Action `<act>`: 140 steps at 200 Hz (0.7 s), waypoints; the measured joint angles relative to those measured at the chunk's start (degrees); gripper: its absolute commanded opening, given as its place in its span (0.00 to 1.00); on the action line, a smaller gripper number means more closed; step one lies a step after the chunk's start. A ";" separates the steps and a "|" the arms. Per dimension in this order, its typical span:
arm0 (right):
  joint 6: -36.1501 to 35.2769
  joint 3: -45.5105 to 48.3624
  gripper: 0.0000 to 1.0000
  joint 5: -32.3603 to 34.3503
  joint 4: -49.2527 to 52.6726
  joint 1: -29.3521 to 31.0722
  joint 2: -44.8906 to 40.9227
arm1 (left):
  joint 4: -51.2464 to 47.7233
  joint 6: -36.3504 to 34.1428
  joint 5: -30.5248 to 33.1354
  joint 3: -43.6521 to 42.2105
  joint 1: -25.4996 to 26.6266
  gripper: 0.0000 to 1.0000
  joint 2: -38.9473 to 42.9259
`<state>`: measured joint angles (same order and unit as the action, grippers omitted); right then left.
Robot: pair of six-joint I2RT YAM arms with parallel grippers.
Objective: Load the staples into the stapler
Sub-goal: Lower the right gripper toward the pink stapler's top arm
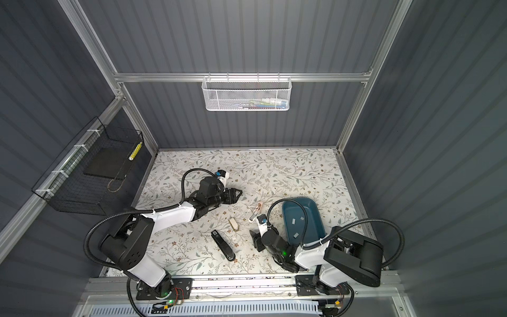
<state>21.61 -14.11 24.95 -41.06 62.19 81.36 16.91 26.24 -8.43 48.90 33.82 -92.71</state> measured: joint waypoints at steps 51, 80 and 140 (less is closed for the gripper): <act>9.57 -13.46 0.82 7.19 14.47 -0.87 6.78 | -0.28 -0.11 -0.13 -1.68 0.00 0.67 1.01; 13.46 -19.32 0.79 8.50 19.74 -2.51 11.87 | -0.87 -0.11 -0.11 -3.43 0.00 0.68 2.38; 17.14 -27.98 0.56 9.84 27.26 -3.34 21.16 | -1.33 -0.13 0.81 -6.38 0.00 0.70 9.20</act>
<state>38.74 -42.09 34.79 -13.80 58.85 102.52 15.57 26.11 -7.62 42.52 33.82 -83.50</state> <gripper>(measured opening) 0.615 0.694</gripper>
